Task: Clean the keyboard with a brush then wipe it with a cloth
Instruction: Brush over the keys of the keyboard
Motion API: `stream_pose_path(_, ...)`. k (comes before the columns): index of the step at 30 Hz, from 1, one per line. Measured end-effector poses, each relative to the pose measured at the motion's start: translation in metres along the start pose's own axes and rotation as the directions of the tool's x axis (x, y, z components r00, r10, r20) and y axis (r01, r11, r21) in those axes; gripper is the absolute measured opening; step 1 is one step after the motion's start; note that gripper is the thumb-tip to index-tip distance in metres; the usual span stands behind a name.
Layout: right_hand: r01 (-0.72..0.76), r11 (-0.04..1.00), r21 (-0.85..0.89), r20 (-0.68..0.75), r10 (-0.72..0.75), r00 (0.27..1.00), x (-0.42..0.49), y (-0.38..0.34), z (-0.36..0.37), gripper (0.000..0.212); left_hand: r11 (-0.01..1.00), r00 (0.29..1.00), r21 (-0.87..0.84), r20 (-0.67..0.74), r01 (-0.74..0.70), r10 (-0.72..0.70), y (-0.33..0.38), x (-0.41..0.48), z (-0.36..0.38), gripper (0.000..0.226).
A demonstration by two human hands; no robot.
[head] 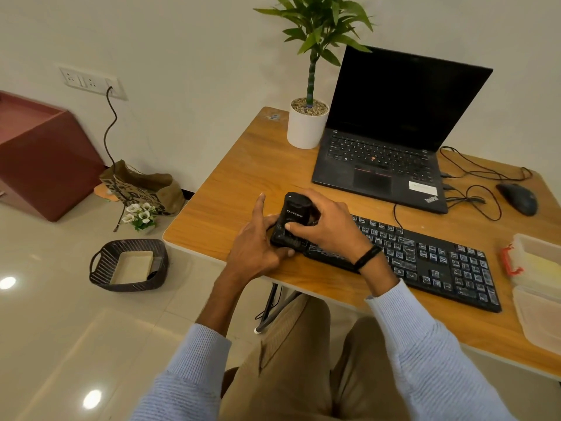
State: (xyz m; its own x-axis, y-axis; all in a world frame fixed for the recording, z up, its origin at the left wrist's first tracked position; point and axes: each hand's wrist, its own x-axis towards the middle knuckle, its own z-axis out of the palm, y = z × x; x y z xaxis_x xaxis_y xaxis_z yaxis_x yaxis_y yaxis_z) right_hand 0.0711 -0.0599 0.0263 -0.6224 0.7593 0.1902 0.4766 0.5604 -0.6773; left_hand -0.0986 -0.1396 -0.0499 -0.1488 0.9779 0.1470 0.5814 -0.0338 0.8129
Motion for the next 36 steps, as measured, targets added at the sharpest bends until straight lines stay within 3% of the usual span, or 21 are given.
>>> stream_pose_path(3,-0.029,0.999,-0.036,-0.058,0.027,0.998,0.001,0.001,-0.006,0.055,1.000,1.000,0.005,-0.013,0.011,-0.011,0.000,0.001,0.000,0.134)
stream_pose_path(7,-0.026,0.999,0.030,0.078,0.023,0.997,-0.002,0.002,0.001,0.051,0.999,1.000,0.025,-0.005,-0.028,0.028,-0.003,0.000,0.001,0.129)
stream_pose_path(11,-0.067,0.998,-0.004,-0.148,0.066,0.987,0.001,0.008,-0.003,0.054,1.000,1.000,0.024,-0.022,-0.001,0.002,-0.002,0.002,0.002,0.133)
stream_pose_path(15,-0.057,0.996,0.068,0.036,0.055,0.998,-0.002,0.010,-0.002,0.052,0.999,1.000,0.032,-0.011,-0.026,0.026,-0.005,0.001,0.002,0.129)
stream_pose_path(19,-0.093,0.993,-0.073,-0.227,0.075,0.971,0.004,0.015,-0.007,0.051,0.999,0.999,0.035,-0.033,-0.006,0.007,-0.004,0.002,0.004,0.133)
stream_pose_path(21,-0.083,0.996,-0.043,-0.282,0.068,0.957,0.005,0.014,-0.007,0.046,0.999,0.999,0.034,-0.036,-0.004,0.005,-0.003,0.002,0.003,0.134)
stream_pose_path(24,-0.067,0.989,0.133,-0.130,0.084,0.988,0.006,0.013,-0.007,0.045,1.000,0.999,0.019,-0.027,-0.017,0.017,-0.003,0.001,0.001,0.132)
stream_pose_path(27,-0.067,0.988,0.138,0.027,0.064,0.998,0.011,0.017,-0.002,0.052,1.000,0.999,0.002,-0.031,-0.012,0.012,-0.003,0.000,0.001,0.131)
stream_pose_path(30,-0.090,0.995,0.040,-0.120,0.094,0.988,0.023,0.020,0.000,0.054,1.000,0.999,-0.005,-0.044,0.004,-0.005,-0.002,-0.001,0.001,0.132)
stream_pose_path(32,-0.062,0.998,-0.006,-0.134,0.061,0.989,0.032,0.018,-0.003,0.051,1.000,0.999,-0.007,-0.046,0.019,-0.019,-0.002,-0.001,0.000,0.133)
stream_pose_path(36,0.011,1.000,0.015,0.224,-0.014,0.974,0.047,0.007,-0.004,0.047,0.999,0.998,-0.038,-0.040,0.036,-0.037,-0.003,0.000,0.000,0.134)
